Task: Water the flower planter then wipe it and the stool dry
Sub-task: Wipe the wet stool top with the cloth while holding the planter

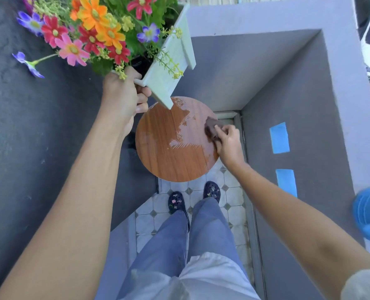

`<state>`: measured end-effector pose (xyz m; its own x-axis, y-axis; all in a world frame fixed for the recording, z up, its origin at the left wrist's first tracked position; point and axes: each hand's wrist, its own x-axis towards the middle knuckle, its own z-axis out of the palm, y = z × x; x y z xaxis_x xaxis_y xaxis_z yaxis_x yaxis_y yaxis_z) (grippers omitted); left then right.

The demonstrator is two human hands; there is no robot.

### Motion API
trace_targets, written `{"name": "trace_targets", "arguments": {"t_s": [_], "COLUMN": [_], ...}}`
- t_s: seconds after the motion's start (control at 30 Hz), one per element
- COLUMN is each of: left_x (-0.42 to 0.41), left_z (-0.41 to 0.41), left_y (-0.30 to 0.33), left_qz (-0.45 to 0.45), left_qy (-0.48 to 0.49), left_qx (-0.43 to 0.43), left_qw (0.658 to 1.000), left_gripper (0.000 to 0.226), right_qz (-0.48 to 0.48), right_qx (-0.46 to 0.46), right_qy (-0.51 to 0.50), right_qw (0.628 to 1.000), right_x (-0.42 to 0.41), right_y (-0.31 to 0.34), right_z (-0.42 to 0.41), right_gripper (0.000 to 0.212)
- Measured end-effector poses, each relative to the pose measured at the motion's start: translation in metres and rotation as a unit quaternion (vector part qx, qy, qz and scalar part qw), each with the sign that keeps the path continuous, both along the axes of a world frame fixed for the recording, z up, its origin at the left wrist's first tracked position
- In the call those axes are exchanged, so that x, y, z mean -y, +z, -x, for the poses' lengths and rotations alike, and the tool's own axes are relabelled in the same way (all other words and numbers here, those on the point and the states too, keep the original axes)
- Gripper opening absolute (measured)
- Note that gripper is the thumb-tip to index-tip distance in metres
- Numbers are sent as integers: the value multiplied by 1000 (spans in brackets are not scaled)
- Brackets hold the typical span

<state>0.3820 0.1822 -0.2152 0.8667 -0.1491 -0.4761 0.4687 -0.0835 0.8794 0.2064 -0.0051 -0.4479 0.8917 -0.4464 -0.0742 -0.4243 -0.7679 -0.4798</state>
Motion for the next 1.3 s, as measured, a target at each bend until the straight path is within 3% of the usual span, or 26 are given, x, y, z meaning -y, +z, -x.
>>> {"name": "trace_targets", "arguments": {"t_s": [0.07,0.17,0.27,0.33,0.4,0.47,0.57,0.7,0.9,0.97,1.03,1.13,1.2,1.3], "left_x": [1,-1,-3,-4,-6,-7,-6,-4,-4,-6,-7,-4,-1,1], "left_z": [1,2,1,0,0,-1,-2,-2,-7,-8,-9,-9,-10,-13], "left_y": [0,-1,-3,-5,-6,-7,-8,-9,-8,-8,-8,-8,-8,-8], "left_qz": [0,1,-4,-2,-3,-10,-15,-15,-12,-17,-19,-16,-16,-22], "left_qy": [1,5,5,7,11,14,14,23,18,16,18,26,26,25], "left_qx": [-1,-8,-15,-17,-15,-11,-8,-7,-5,-4,-3,-6,-6,1], "left_qw": [1000,1000,1000,1000,1000,1000,1000,1000,1000,1000,1000,1000,1000,999], "left_gripper": [21,18,16,18,20,21,21,21,22,21,20,19,19,19], "right_qz": [-15,-33,-45,-58,-51,-18,12,21,41,57,76,71,64,39], "right_qx": [-8,9,33,65,82,34,-18,-12,86,95,80,52,58,86], "right_qy": [-55,-38,124,184,124,57,77,70,313,252,90,-56,-40,100], "right_qw": [998,999,991,979,988,998,997,997,945,961,990,995,995,991], "right_x": [18,-6,-54,-77,-80,-83,-106,-151,-142,-92,-32,14,0,-57], "right_y": [6,30,43,43,32,21,9,-4,-17,-26,-30,-25,-23,-23], "right_z": [-20,-38,-27,-14,-15,-21,-30,-43,-18,-17,-23,-32,-34,-22], "right_gripper": [44,50,56,46,42,52,63,55,44,41,38,37,36,36]}}
